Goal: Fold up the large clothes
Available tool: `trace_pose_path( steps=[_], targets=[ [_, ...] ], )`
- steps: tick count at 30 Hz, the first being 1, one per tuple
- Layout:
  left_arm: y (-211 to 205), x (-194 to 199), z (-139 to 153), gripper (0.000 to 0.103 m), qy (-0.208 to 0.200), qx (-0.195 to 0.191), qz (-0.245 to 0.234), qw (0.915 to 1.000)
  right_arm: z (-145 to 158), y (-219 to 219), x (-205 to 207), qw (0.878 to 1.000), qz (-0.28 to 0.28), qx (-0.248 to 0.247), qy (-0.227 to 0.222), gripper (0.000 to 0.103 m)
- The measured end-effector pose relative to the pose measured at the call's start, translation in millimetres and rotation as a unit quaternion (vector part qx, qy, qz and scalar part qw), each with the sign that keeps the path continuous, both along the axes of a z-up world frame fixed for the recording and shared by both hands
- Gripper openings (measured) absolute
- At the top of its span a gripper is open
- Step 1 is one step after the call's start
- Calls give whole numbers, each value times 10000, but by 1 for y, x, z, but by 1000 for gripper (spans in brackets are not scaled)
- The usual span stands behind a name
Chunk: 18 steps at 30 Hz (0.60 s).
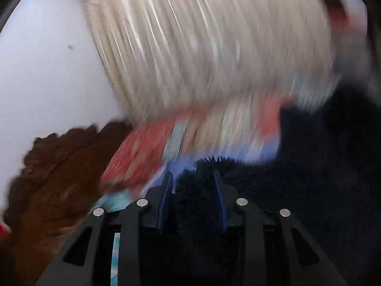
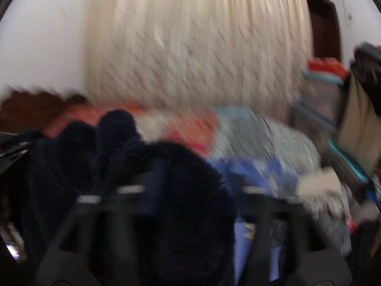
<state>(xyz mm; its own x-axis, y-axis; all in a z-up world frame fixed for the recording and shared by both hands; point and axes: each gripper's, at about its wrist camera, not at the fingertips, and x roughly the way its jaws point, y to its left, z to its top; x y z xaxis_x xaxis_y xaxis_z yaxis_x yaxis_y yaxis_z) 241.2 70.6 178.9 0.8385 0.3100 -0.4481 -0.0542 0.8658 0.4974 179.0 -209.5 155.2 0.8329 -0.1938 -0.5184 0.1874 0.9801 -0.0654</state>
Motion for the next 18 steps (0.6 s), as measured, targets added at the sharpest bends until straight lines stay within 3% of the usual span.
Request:
trace_pose_path(
  steps=[2,5,10,13,16,18],
  targets=[
    [-1,18,-88,56,909,266,246,9952,-66,-2,4,9983,50,-8,581,75],
    [8,-7,-151,56,1404,6,1,9901,-141,-23,-34,9930,345,621,942,75],
    [57,-85,-189,56,1710,-918,-255,9806,-241,-80,-125,9813,25,1556,1130,75],
    [82,-122,-217,56,2154,-1438,-344,9653,-283,-123,-156,9598,-354,2479,1265,68],
    [92,-150,-238,56,2441,-1953,-408,9490,-300,-126,-171,9372,-293,3244,1242,62],
    [90,-158,-250,56,2461,-1915,-335,9495,-295,-114,-173,9270,-41,3561,1177,61]
  ],
)
